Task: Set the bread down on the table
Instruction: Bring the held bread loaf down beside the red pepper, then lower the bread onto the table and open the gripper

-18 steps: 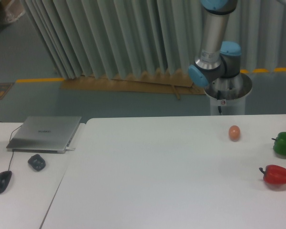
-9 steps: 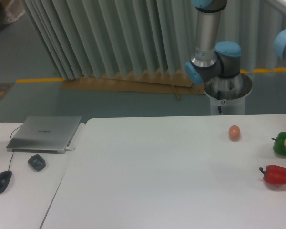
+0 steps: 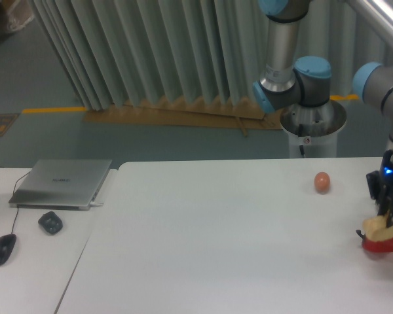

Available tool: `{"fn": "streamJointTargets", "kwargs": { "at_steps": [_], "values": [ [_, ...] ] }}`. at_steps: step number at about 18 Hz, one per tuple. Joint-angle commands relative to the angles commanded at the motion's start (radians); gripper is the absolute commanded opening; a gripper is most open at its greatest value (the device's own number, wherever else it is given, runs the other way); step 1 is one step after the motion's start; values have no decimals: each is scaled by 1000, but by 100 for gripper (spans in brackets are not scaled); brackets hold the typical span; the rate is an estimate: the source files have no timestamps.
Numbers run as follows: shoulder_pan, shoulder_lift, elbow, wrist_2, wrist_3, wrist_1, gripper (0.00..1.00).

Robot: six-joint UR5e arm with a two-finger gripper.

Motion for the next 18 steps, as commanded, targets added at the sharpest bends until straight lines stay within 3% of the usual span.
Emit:
{"fn": "streamJointTargets", "kwargs": {
  "at_steps": [13,16,18],
  "values": [
    [-2,-37,12,23,-2,42,31],
    [-3,-32,8,23,-2,43,40],
    [-2,-26,8,23,0,42,60]
  ]
}}
